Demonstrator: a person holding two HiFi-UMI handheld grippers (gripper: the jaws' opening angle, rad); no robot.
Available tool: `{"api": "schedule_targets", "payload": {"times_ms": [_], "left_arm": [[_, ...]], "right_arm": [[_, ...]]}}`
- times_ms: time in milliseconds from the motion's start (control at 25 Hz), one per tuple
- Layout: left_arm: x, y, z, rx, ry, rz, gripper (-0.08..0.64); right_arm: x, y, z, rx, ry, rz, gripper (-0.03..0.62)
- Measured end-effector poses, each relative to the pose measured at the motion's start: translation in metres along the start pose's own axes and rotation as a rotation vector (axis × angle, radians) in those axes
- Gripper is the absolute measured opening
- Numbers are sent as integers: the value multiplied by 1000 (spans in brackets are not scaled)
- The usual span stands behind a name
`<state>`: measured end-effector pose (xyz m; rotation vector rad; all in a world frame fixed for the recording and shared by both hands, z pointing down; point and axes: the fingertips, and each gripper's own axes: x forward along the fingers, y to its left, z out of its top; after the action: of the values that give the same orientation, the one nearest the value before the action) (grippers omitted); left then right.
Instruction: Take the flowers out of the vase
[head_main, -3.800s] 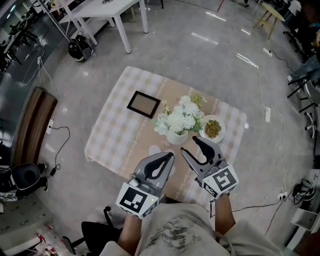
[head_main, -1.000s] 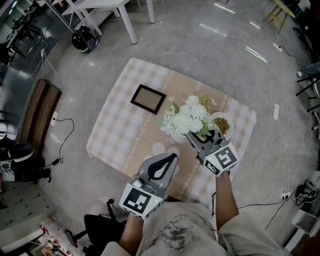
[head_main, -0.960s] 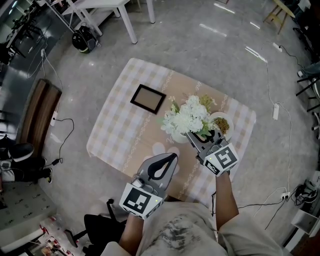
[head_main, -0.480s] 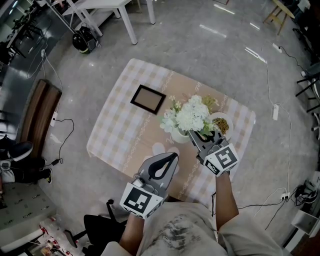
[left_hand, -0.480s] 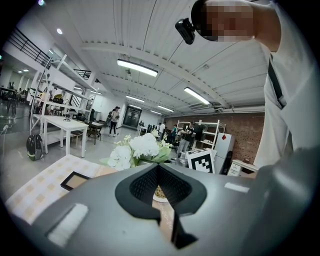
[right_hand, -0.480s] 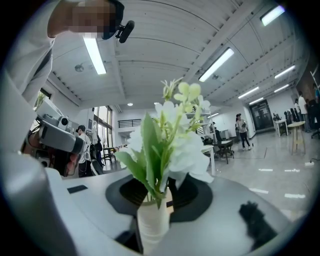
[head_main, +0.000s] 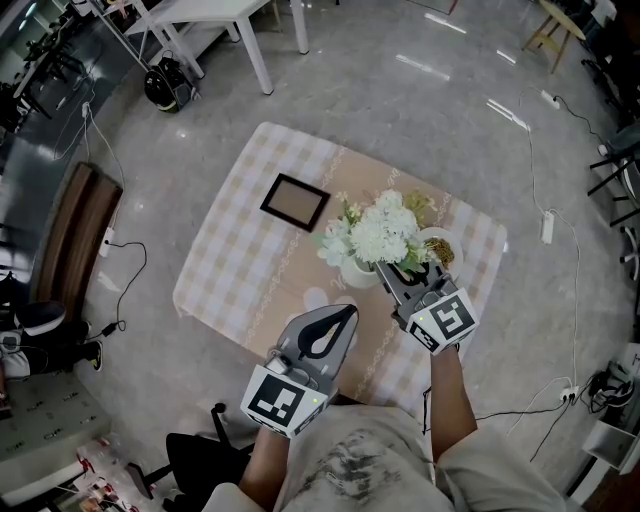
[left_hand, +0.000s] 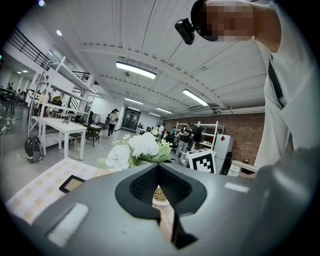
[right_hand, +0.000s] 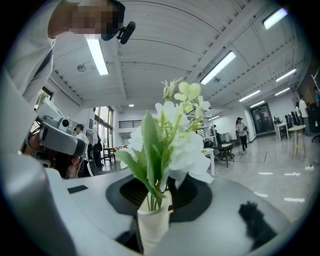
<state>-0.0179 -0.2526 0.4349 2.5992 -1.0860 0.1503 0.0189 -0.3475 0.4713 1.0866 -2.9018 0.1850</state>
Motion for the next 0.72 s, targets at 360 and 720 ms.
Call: {"api": "schedule_targets", "payload": {"times_ms": [360,720], "left_arm": [[-4,-7,8,-8,-8,-8,9],[-15,-12,17,-7,-26,-10,9]], "right_arm": [[-4,4,19,-23,-17,-22,110],[-10,12,43,-42,-59,-38,103]]}}
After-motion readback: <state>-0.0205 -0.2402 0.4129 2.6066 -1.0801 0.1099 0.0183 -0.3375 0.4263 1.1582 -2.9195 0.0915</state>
